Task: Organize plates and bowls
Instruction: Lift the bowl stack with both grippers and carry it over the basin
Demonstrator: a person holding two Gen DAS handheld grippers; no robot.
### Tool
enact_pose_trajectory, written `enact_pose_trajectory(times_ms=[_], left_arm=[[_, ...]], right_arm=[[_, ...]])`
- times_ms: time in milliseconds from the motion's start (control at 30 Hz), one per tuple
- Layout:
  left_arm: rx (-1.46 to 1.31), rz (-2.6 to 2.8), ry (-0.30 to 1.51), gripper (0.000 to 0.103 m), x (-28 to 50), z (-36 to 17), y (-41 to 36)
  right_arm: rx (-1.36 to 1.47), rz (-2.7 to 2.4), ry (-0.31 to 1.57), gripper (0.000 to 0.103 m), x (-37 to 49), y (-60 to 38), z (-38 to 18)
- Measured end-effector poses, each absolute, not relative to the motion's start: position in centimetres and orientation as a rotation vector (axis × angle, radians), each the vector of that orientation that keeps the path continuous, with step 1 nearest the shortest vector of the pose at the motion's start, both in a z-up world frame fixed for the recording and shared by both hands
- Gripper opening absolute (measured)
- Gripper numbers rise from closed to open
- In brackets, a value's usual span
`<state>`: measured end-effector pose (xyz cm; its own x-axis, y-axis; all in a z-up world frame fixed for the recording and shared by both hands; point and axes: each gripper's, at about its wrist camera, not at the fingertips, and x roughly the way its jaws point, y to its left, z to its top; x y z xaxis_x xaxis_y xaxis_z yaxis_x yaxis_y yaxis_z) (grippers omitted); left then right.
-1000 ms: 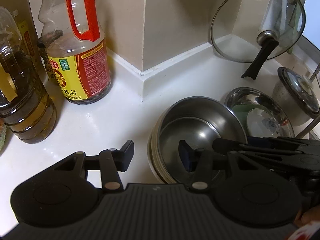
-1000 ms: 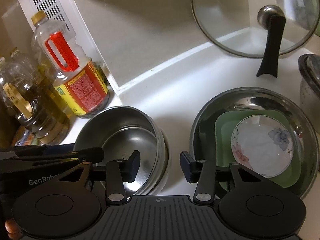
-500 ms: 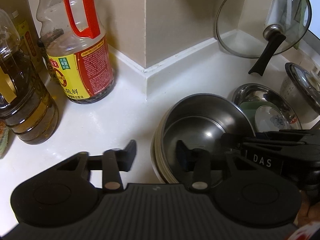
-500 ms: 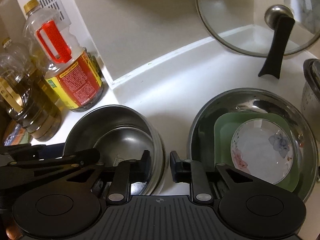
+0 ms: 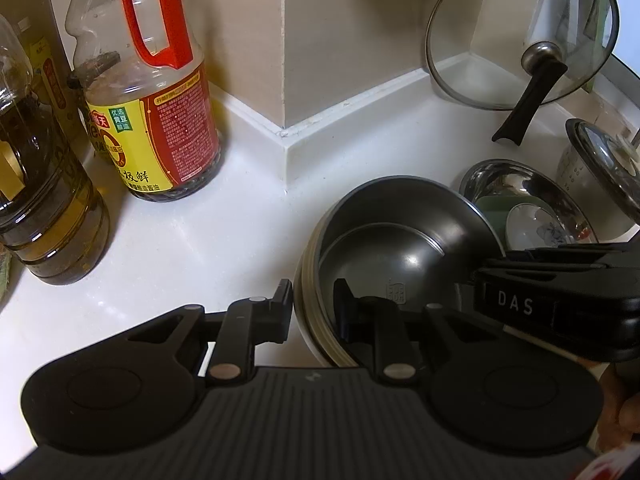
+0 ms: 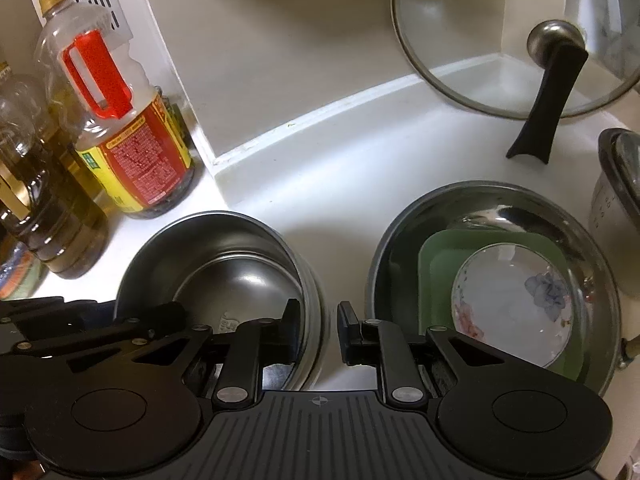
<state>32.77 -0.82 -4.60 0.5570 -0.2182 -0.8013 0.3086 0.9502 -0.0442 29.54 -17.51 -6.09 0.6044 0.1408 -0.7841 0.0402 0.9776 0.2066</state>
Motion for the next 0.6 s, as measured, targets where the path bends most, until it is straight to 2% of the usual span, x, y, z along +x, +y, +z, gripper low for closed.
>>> enact_pose_trajectory(times_ms=[600], left_arm=[[0.091,-0.321,0.930,0.020,32.79,-4.58,-0.72]], right_arm=[[0.246,0.060,0.916,0.016,29.17,-17.92,-6.17]])
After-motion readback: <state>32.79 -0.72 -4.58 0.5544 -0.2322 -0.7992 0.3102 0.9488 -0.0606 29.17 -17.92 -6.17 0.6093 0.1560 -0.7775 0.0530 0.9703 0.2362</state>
